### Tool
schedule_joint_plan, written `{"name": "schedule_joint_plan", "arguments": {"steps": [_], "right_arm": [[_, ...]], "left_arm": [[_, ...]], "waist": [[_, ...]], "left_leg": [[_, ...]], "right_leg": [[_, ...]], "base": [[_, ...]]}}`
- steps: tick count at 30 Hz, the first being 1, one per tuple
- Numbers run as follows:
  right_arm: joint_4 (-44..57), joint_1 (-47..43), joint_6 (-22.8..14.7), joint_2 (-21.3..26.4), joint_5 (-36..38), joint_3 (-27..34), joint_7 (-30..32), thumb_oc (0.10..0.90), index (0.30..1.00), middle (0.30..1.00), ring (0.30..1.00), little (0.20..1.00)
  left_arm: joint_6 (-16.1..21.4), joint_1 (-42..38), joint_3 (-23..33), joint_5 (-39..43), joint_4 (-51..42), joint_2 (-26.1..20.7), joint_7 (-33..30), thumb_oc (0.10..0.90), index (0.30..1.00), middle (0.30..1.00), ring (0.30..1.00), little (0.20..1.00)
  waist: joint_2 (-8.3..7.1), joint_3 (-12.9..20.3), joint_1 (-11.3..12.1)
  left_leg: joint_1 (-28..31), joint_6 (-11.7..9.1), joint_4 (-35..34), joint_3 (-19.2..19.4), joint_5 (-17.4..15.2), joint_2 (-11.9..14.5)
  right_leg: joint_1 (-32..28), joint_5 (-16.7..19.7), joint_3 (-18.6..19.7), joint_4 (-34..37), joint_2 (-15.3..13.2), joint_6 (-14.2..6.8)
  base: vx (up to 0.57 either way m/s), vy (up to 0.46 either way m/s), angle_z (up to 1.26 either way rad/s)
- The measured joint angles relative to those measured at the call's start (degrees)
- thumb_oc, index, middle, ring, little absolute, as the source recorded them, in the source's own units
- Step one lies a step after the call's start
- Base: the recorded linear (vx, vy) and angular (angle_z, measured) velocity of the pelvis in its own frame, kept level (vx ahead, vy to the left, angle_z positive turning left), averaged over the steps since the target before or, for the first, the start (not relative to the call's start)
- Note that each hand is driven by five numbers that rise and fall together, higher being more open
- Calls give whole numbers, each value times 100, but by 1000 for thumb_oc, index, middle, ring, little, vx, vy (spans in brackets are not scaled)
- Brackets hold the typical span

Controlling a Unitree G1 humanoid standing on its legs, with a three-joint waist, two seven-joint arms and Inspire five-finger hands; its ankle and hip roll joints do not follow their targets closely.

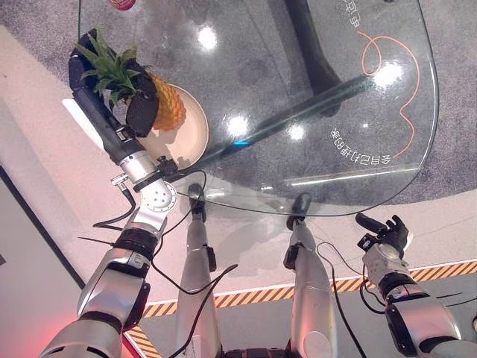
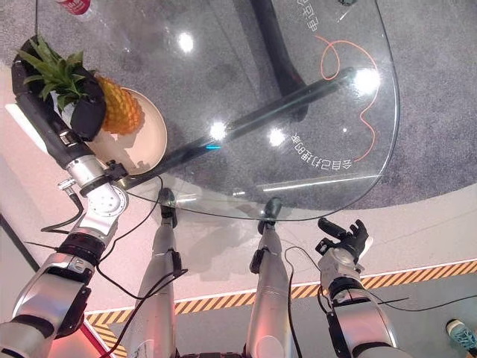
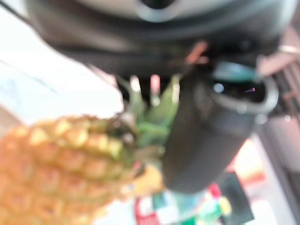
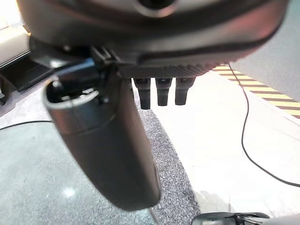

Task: Pick up the fruit to the plate

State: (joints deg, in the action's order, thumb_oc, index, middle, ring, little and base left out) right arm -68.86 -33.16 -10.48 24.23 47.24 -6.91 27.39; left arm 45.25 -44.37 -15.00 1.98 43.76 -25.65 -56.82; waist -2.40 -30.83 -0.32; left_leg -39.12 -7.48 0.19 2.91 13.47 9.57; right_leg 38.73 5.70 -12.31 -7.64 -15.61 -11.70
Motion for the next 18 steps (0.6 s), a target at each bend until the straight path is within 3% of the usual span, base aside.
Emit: {"name": "schedule_joint_plan", "arguments": {"steps": [13,18], "right_arm": [[-44,4,-2,-2,0,9,37,800,900,900,900,900],[-90,20,-7,-2,0,21,42,800,900,900,900,900]], "left_arm": [[139,431,-7,-1,-218,59,199,567,700,700,700,667],[148,515,-12,-3,-265,114,286,613,740,740,740,713]], "waist": [[4,1,73],[8,3,147]], "left_leg": [[-1,-1,53,-35,1,-2],[5,0,64,-40,0,-3]], "right_leg": [[-39,-2,-20,-4,-1,-3],[-56,-24,-23,-4,-2,-30]], "base": [[0,0,0],[0,0,0]]}}
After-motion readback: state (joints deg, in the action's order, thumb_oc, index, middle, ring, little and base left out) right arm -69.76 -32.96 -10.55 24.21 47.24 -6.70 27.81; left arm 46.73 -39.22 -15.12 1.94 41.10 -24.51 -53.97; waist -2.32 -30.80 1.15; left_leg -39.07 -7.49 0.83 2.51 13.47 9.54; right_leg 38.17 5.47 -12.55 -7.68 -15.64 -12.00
